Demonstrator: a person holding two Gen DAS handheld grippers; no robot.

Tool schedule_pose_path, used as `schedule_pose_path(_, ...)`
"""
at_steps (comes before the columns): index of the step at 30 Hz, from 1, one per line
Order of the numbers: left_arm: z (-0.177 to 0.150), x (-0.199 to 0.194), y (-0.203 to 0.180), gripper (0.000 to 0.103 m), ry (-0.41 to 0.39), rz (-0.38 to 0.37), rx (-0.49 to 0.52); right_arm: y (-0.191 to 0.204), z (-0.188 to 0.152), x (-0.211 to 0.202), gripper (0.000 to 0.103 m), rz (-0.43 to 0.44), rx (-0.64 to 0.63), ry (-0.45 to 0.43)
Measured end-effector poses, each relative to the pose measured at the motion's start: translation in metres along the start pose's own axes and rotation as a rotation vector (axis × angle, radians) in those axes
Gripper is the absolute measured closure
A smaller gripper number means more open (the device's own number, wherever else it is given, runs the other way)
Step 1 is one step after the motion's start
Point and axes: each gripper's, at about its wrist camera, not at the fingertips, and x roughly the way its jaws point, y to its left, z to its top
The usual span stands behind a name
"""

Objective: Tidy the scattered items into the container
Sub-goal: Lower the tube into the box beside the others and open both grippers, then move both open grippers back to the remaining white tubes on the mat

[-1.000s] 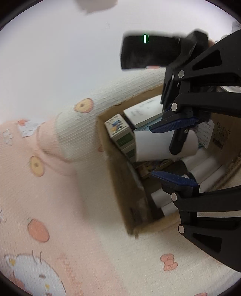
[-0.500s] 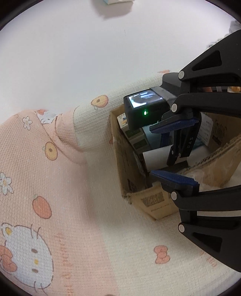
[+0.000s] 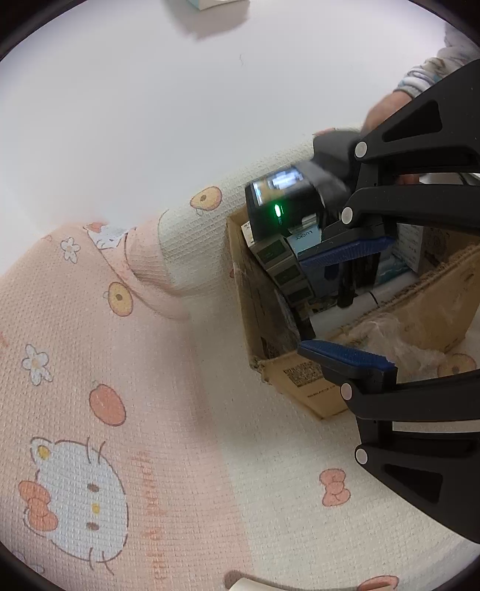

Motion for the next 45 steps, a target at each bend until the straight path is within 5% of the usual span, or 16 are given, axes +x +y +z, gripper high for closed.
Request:
schedule_pose_path(7,-0.020,-0.027,0.024,0.057,-0.061,0.033,-0.020,0.017,-0.034,-0.070,0.062,-0.001,-0.041,-0.160)
schedule_pose_path(13,-0.046,-0.059,0.047,0.057,-0.119,0.089,-0.066,0.049,-0.075,-0.124,0.055,-0.103,-0.143,-0.349)
schedule_pose_path(18,-0.069,-0.088,0.069,0.057,-0.169,0.155,-0.108,0.094,-0.099,-0.132,0.053,-0.155,-0.273,-0.417)
schedule_pose_path(25,-0.099,-0.128,0.110,0.057,-0.236,0.367,-0.135,0.145,-0.125,-0.138,0.045,-0.192,-0.422,-0.451)
schedule_pose_path(31,-0.120,-0.164,0.144,0.057,-0.298,0.394,-0.188,0.193,-0.132,-0.129,0.041,-0.260,-0.551,-0.498)
schedule_pose_path(38,-0.140,-0.180,0.180,0.056,-0.311,0.431,-0.272,0.237,-0.123,-0.098,0.041,-0.119,-0.620,-0.495)
schedule_pose_path(45,-0.160,-0.180,0.222,0.058,-0.306,0.432,-0.400,0.268,-0.119,-0.068,0.040,0.006,-0.639,-0.594)
